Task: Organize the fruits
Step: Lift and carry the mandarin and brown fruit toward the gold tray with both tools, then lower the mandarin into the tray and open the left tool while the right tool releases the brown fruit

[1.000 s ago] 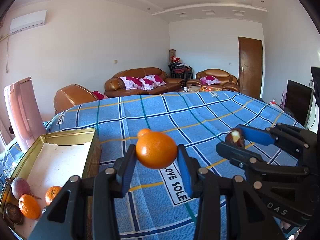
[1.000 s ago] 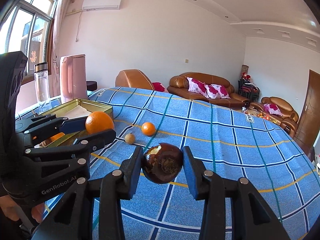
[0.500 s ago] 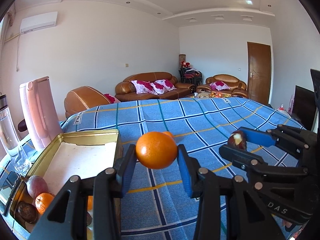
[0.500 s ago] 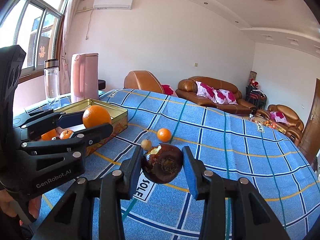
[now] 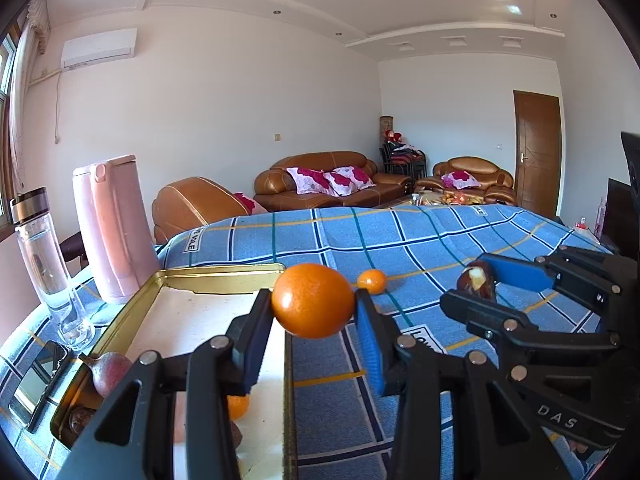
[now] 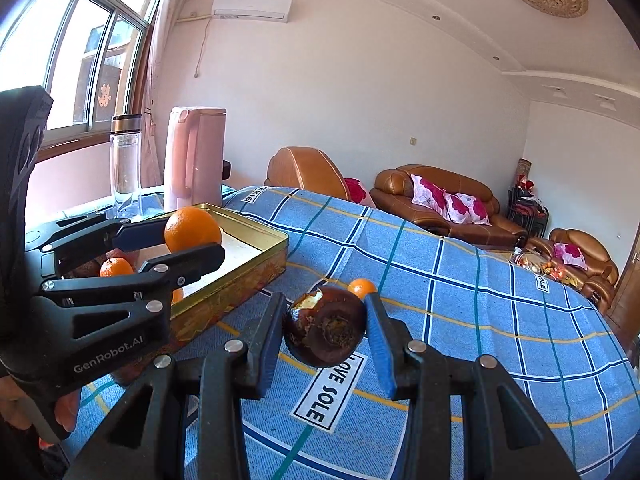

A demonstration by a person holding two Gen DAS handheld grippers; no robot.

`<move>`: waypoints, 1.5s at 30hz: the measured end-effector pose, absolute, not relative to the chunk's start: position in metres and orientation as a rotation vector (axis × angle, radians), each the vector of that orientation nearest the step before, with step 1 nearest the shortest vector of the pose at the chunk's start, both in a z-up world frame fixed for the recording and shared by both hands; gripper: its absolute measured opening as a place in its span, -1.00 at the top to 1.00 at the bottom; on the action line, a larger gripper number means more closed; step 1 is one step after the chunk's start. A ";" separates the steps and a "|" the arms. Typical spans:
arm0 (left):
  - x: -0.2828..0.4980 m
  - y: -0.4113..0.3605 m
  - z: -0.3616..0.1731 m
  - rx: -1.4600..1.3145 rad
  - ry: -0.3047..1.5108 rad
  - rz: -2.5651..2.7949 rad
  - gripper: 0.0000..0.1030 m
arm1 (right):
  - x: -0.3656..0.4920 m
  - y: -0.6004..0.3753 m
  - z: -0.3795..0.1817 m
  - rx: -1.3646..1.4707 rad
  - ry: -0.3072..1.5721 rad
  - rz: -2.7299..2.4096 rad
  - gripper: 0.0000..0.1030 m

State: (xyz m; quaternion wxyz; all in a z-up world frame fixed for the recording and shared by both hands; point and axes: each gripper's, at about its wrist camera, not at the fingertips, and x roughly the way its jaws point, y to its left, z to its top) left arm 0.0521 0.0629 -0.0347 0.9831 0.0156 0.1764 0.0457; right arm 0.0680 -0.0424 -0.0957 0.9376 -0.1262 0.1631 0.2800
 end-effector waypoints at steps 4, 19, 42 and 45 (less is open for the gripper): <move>0.048 0.071 -0.034 0.030 0.350 0.114 0.17 | 0.066 -0.033 -0.095 -0.269 0.329 0.593 0.19; 0.035 0.109 -0.037 -0.001 0.354 0.198 0.17 | 0.058 0.014 -0.094 -0.318 0.313 0.686 0.19; 0.019 0.160 -0.053 -0.010 0.406 0.328 0.17 | 0.049 0.073 -0.106 -0.367 0.346 0.822 0.19; 0.019 0.166 -0.057 -0.012 0.425 0.349 0.17 | 0.048 0.078 -0.108 -0.375 0.356 0.837 0.19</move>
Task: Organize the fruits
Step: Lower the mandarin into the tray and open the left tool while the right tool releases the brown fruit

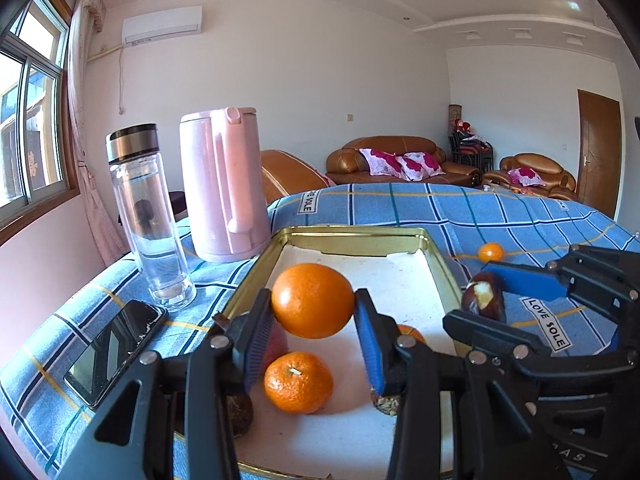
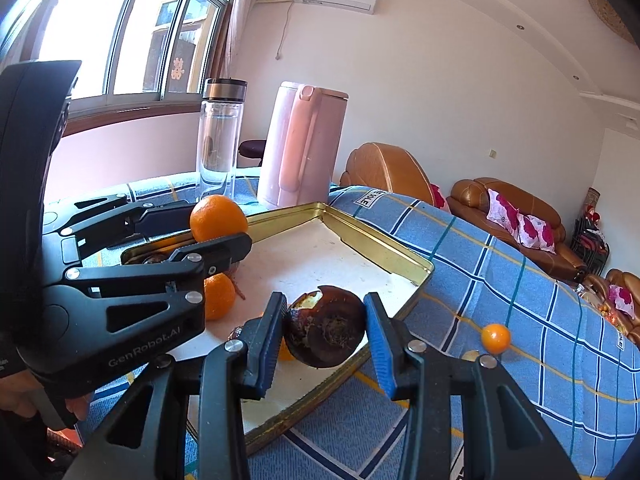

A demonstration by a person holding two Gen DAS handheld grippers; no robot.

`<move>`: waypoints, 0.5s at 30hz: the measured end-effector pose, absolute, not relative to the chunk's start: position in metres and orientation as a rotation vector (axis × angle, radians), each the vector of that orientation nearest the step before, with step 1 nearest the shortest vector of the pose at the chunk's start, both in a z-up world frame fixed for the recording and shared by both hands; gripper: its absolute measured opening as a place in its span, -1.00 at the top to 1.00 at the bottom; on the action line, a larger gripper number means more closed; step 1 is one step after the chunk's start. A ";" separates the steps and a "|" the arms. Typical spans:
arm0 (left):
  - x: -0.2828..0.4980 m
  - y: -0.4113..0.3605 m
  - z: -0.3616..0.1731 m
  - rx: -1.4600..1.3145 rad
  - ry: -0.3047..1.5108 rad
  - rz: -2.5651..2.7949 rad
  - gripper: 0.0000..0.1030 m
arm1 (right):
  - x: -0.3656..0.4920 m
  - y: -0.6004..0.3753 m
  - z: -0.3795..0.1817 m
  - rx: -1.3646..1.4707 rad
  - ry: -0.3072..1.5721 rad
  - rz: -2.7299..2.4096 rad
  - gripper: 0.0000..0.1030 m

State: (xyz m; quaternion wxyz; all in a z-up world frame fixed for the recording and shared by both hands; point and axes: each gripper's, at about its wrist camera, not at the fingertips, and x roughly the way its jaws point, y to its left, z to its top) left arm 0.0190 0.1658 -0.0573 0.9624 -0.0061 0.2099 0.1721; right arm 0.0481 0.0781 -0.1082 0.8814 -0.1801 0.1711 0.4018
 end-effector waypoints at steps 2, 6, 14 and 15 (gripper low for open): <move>0.020 0.170 -0.059 -0.023 0.440 0.349 0.17 | 0.048 0.082 -0.111 -0.386 0.366 0.846 0.19; 0.019 0.171 -0.062 -0.007 0.454 0.359 0.17 | 0.047 0.088 -0.117 -0.411 0.389 0.868 0.19; 0.020 0.174 -0.075 -0.006 0.499 0.365 0.16 | 0.044 0.096 -0.128 -0.451 0.433 0.906 0.18; 0.020 0.174 -0.074 -0.001 0.494 0.372 0.15 | 0.044 0.097 -0.130 -0.456 0.436 0.907 0.18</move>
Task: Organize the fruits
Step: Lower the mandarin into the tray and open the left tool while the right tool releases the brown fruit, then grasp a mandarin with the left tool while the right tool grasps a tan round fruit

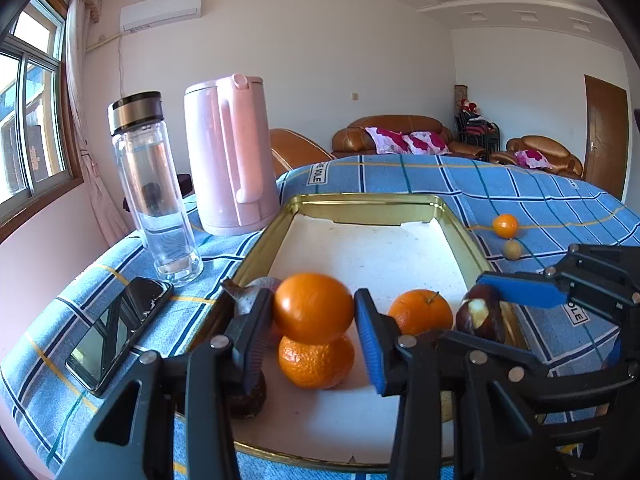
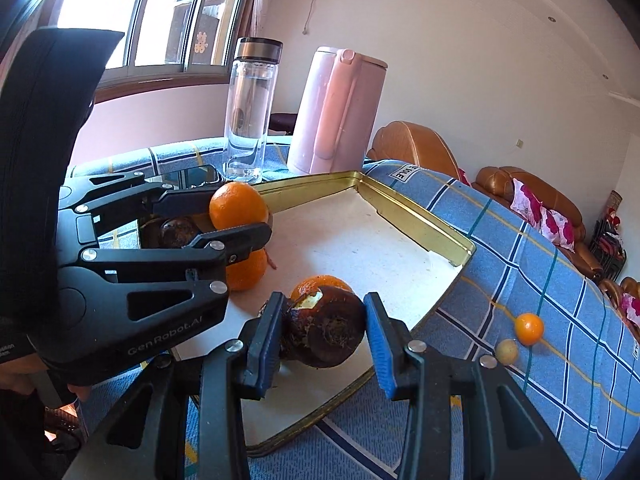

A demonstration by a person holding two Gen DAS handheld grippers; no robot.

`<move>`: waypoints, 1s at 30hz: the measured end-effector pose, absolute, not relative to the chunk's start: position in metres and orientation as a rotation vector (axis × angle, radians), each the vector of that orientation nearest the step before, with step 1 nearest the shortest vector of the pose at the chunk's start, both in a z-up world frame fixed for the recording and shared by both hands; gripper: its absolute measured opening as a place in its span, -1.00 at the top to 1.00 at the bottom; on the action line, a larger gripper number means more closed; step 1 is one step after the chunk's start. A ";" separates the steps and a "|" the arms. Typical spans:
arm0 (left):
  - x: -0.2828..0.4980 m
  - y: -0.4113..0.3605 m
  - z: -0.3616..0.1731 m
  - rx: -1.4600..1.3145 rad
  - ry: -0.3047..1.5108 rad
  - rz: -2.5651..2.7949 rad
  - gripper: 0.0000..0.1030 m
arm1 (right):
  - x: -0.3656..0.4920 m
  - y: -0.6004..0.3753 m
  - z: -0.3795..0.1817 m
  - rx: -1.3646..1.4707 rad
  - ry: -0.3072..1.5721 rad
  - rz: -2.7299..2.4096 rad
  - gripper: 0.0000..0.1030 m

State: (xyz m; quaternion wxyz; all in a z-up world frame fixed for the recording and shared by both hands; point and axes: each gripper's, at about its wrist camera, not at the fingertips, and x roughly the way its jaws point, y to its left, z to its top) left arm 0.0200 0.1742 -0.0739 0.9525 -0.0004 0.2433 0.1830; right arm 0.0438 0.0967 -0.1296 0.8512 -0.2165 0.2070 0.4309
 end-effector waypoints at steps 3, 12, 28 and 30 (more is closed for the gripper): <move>0.019 0.174 -0.072 0.006 0.491 0.384 0.04 | 0.045 0.099 -0.132 -0.463 0.450 0.916 0.18; 0.007 0.170 -0.052 -0.026 0.413 0.407 -0.84 | 0.043 0.083 -0.125 -0.463 0.414 0.905 0.06; 0.089 0.101 -0.004 -0.012 0.379 0.285 -1.00 | 0.148 -0.008 -0.111 -0.338 0.535 0.595 0.06; 0.103 0.096 -0.005 -0.021 0.397 0.278 -1.00 | 0.162 -0.007 -0.117 -0.314 0.580 0.614 0.07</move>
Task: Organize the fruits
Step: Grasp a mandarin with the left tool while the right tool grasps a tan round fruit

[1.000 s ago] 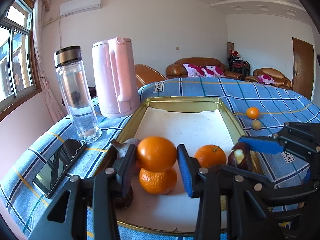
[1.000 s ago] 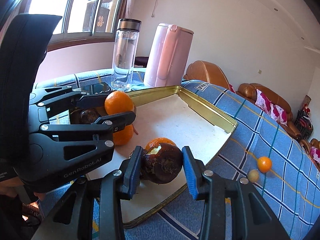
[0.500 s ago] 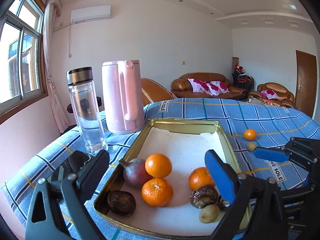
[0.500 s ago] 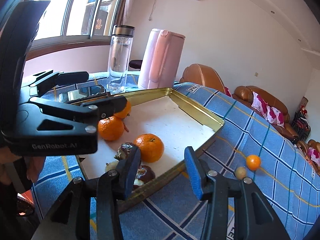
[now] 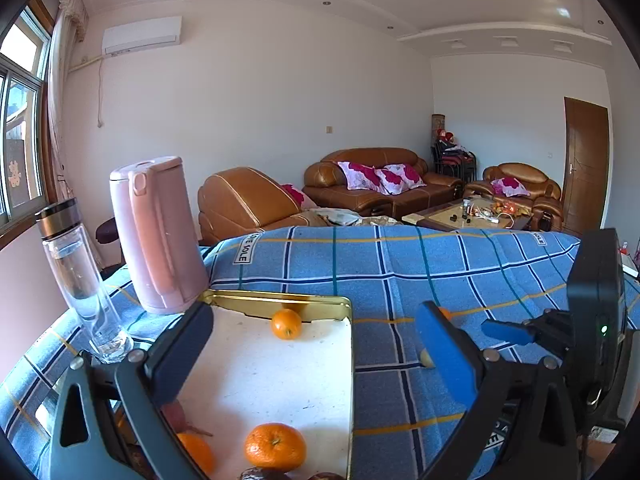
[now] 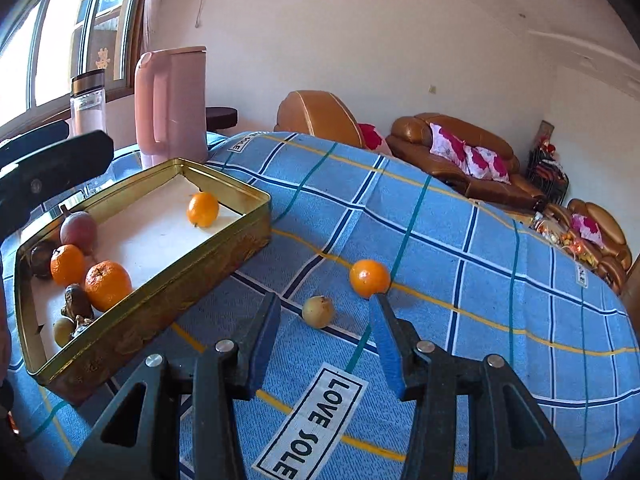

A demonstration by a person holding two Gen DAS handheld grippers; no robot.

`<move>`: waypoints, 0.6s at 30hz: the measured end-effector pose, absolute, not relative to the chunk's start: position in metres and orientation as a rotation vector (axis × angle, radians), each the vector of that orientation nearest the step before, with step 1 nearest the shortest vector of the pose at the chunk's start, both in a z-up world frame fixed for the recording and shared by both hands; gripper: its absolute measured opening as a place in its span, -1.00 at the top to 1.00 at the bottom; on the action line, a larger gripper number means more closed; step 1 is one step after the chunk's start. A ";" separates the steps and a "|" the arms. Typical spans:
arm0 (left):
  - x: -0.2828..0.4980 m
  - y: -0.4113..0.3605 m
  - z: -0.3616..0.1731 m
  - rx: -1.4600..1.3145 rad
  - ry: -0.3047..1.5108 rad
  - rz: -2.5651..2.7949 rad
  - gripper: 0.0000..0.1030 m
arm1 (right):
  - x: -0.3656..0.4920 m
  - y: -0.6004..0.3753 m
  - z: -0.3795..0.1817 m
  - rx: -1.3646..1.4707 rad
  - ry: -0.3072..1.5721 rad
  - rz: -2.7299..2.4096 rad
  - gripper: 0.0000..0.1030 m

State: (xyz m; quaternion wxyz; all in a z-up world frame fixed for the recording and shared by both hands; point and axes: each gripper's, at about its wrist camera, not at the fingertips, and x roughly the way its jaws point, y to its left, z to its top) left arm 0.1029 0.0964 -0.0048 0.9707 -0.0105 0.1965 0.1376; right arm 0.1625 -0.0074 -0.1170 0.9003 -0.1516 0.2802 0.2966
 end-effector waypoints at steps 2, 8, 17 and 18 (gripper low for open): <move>0.114 0.093 -0.006 -0.029 0.413 0.265 -1.00 | 0.173 -0.004 -0.124 -0.307 0.616 0.628 0.07; 0.141 0.087 -0.016 -0.033 0.465 0.269 -1.00 | 0.197 0.006 -0.144 -0.292 0.703 0.671 0.15; 0.174 0.063 -0.014 0.002 0.501 0.256 -1.00 | 0.217 -0.019 -0.146 -0.231 0.744 0.673 0.50; 0.179 0.058 -0.015 0.008 0.509 0.249 -1.00 | 0.222 -0.029 -0.143 -0.215 0.739 0.647 0.50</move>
